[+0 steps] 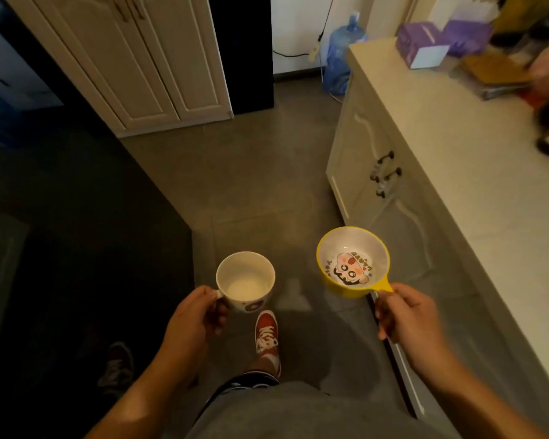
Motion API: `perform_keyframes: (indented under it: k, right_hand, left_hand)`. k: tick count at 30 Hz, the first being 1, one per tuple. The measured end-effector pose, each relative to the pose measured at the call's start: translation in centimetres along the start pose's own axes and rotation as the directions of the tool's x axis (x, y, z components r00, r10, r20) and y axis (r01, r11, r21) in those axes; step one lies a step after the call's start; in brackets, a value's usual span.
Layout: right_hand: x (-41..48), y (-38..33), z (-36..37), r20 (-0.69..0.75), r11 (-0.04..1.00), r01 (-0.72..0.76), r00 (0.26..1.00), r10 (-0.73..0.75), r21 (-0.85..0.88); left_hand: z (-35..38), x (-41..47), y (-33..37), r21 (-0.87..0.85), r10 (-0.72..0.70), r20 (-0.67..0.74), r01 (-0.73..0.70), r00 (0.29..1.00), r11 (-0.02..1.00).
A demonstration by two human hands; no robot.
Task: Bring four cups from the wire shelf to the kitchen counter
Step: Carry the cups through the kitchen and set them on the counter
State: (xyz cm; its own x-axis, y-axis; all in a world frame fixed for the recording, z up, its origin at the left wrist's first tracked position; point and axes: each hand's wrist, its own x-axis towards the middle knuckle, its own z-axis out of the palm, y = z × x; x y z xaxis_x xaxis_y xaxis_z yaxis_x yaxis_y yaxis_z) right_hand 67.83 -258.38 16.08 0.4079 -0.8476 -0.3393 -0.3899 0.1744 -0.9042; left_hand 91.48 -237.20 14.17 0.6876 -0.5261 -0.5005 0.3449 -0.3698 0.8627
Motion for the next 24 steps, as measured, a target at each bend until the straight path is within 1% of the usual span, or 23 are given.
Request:
perform_keyframes:
  k: [5, 10, 15, 19, 24]
  right_hand:
    - [4.4, -3.0, 2.2, -0.056, 0.997, -0.075, 0.996, 0.075, 0.008]
    - [7.0, -4.5, 1.0, -0.181, 0.991, -0.137, 0.974, 0.136, 0.007]
    - [9.9, -4.4, -1.5, -0.284, 0.976, -0.210, 0.934, 0.215, 0.050]
    - [14.1, -4.1, -3.5, -0.337, 0.963, -0.245, 0.902, 0.269, 0.114]
    - [19.9, -5.5, -5.7, -0.374, 0.947, -0.250, 0.874, 0.310, 0.201]
  left_hand:
    - [0.0, 7.8, 6.1, 0.026, -0.004, 0.064, 0.003, 0.998, 1.000]
    - [3.2, 14.7, 12.0, 0.020, -0.032, 0.164, 0.030, 0.986, 0.999]
    - [9.4, 21.0, 16.1, 0.000, -0.061, 0.251, 0.064, 0.966, 0.998]
    - [15.5, 25.9, 19.3, 0.061, -0.088, 0.326, 0.072, 0.941, 0.996]
    - [22.3, 29.9, 23.4, 0.133, -0.071, 0.406, 0.018, 0.911, 0.991]
